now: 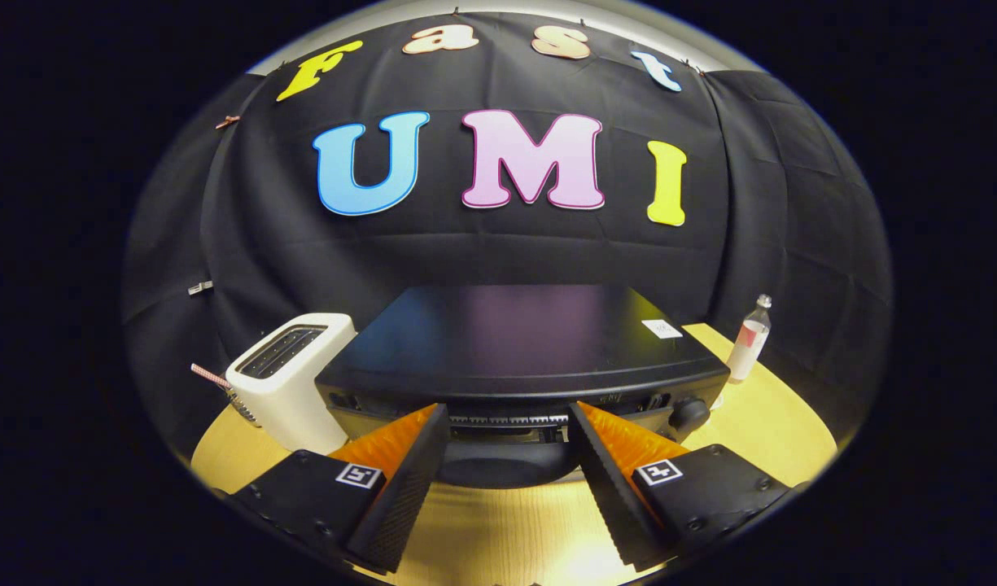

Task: Open the toaster oven, put the food inside, and close the toaster oven door.

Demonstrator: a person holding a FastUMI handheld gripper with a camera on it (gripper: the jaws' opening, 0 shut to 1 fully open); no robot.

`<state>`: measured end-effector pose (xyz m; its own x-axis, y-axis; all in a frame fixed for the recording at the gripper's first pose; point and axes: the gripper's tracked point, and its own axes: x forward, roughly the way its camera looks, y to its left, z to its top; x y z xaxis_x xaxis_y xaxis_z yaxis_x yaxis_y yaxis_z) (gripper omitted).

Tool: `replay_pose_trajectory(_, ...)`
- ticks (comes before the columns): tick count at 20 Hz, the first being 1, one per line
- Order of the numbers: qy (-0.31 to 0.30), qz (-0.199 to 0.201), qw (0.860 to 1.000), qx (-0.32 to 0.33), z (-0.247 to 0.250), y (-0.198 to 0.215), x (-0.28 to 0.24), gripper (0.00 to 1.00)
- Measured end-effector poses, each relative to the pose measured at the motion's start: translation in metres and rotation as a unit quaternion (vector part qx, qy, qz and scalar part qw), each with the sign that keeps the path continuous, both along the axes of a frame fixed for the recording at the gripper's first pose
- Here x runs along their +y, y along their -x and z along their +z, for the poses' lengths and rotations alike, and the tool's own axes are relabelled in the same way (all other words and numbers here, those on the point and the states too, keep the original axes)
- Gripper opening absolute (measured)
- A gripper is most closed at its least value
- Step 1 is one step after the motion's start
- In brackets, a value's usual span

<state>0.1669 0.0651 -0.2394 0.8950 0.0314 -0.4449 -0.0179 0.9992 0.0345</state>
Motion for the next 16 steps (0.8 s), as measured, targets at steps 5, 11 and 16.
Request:
replay_pose_trajectory(5, 0.011, 0.014, 1.000, 0.018, -0.016, 0.049, -0.001, 0.95)
replay_pose_trajectory(11, 0.034, 0.061, 0.994, 0.081, -0.068, 0.111, -0.002, 0.95)
replay_pose_trajectory(16, 0.022, 0.105, 0.987, 0.121, -0.090, 0.147, -0.006, 1.00)
